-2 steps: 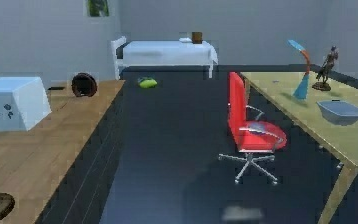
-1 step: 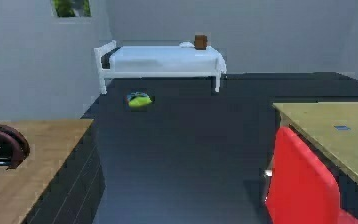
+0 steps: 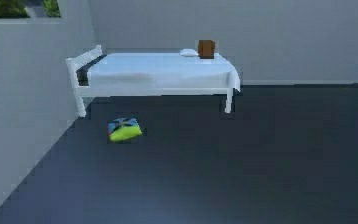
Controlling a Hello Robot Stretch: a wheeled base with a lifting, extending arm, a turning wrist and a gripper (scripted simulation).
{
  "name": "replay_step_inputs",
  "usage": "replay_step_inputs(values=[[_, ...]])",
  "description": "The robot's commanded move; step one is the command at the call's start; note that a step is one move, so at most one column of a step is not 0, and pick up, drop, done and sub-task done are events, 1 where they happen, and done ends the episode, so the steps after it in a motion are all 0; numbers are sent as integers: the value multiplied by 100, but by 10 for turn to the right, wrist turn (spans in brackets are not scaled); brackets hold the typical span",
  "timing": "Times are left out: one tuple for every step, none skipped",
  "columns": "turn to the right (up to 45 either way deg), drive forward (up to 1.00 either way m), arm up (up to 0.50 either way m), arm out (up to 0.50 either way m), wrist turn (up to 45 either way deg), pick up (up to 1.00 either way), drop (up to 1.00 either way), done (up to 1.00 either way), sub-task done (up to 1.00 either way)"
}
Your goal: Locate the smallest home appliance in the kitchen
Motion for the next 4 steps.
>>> replay_step_inputs(values=[[180, 0, 0, 0, 0, 0, 0, 0, 0], [0, 10, 0, 0, 0, 0, 0, 0, 0], [120, 0, 0, 0, 0, 0, 0, 0, 0], [0, 100, 0, 0, 0, 0, 0, 0, 0]])
